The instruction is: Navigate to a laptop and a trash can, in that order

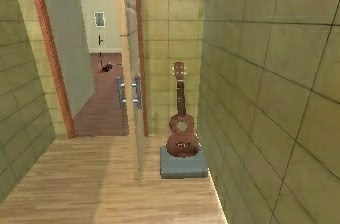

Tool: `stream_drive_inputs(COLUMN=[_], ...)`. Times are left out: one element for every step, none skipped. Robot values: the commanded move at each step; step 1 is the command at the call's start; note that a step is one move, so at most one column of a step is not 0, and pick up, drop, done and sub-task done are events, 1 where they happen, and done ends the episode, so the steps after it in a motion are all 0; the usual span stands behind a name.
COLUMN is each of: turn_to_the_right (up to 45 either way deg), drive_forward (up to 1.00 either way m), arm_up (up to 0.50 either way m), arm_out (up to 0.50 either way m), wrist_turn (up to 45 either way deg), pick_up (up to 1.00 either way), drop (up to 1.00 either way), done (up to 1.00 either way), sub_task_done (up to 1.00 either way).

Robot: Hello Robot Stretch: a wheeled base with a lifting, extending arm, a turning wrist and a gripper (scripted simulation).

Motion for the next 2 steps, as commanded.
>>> stream_drive_inputs(turn_to_the_right=[0.0,-36.0], drive_forward=[0.30,0.00], arm_up=[0.00,0.00], arm_out=[0.00,0.00], wrist_turn=[0.0,0.0], pick_up=[0.00,0.00], drop=[0.00,0.00], done=[0.00,0.00], sub_task_done=[0.00,0.00])
